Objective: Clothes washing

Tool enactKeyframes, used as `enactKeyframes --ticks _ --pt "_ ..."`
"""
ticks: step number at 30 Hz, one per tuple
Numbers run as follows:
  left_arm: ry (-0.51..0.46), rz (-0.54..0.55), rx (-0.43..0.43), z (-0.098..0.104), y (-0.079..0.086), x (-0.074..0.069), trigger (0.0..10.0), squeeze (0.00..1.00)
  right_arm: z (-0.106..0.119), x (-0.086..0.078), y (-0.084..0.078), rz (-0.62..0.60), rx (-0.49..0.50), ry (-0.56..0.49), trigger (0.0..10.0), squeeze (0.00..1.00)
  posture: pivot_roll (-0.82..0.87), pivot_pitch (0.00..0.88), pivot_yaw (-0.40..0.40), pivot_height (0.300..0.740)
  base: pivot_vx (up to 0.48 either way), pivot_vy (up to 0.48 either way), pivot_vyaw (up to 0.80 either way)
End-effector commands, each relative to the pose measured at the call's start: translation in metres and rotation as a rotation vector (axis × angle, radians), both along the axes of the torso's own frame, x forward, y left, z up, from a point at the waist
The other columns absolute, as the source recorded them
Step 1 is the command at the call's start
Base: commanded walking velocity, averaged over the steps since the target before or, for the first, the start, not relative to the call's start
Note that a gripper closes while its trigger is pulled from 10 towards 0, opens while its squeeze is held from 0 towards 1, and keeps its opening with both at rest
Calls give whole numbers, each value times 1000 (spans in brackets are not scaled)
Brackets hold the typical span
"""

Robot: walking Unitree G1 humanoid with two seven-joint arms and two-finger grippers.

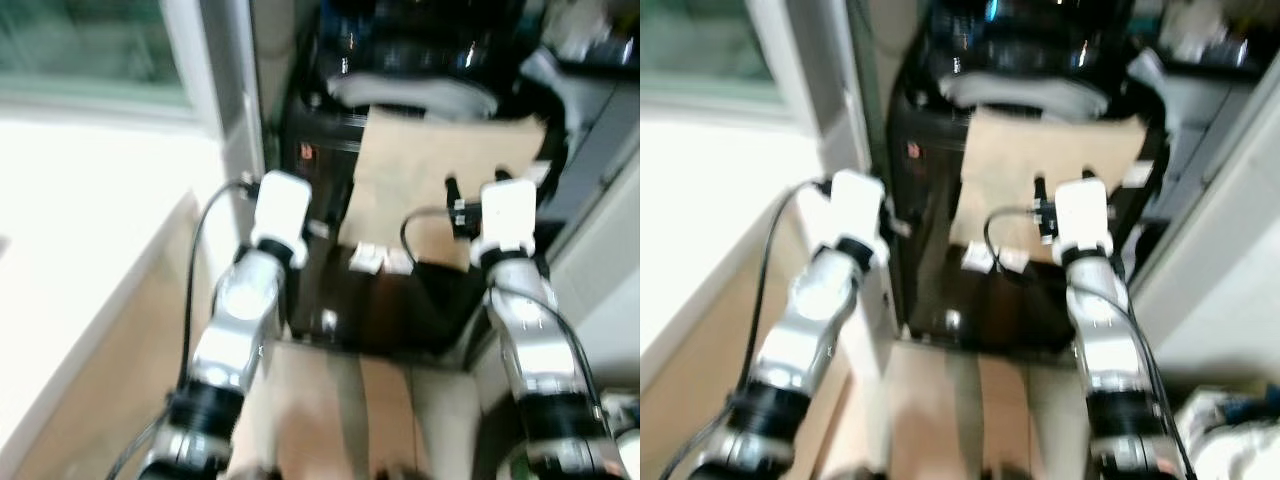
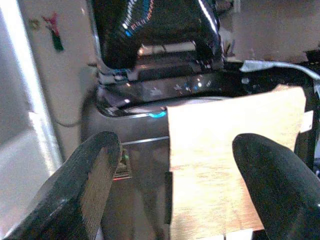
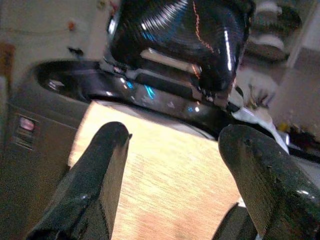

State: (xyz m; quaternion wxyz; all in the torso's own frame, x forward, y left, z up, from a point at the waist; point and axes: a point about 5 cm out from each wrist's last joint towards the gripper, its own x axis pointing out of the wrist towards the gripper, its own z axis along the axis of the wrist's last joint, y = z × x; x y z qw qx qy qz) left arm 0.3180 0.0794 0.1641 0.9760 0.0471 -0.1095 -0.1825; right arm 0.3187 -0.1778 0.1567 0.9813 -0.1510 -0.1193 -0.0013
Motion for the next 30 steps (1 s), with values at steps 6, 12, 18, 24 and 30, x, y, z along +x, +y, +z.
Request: enactKeyframes --ticks 6,12,18,24,30 --pt "27 -29 44 -13 1 0 10000 0 -11 -3 -13 -23 29 20 10000 0 -133 0 27 740 0 0 -573" --pt "289 109 -19 -73 57 -14 10000 0 -46 -32 -38 -52 184 87 10000 0 -108 0 10 740 0 0 -571" --pt "355 -49 36 -92 57 -42 10000 0 -74 -68 -48 -84 159 159 10000 0 -111 0 23 740 0 0 -577" --pt "208 -152 40 -65 36 -30 10000 0 -53 -45 -31 -19 131 84 10000 0 -130 0 24 740 0 -147 -590" --pt "206 -180 51 -62 29 -25 10000 0 -51 -39 -28 2 122 94 10000 0 -130 0 9 740 0 -145 -591"
